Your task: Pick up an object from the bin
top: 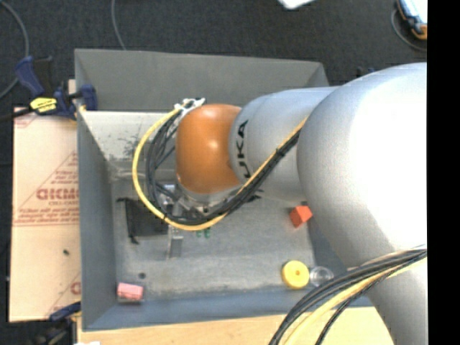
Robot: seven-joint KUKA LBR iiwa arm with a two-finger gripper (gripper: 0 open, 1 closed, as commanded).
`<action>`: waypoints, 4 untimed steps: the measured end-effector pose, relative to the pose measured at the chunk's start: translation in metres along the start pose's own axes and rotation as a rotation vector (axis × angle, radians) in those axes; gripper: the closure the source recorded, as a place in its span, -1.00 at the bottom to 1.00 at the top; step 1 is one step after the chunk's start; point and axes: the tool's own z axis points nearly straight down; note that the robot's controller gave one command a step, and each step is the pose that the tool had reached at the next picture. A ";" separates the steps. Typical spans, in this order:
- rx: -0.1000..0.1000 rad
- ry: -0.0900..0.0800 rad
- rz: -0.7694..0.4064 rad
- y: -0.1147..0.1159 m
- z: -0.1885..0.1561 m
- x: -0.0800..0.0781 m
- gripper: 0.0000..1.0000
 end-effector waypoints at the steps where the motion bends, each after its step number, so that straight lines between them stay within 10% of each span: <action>1: 0.000 0.000 -0.109 -0.003 0.016 -0.007 -1.00; 2: 0.000 0.002 0.154 0.033 0.016 0.006 1.00; 3: 0.000 0.002 0.154 0.033 0.016 0.006 1.00; 4: -0.002 0.000 0.168 0.035 -0.064 0.017 1.00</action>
Offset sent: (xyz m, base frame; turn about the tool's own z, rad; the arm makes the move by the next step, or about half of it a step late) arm -0.0069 0.0334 -0.0162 0.1549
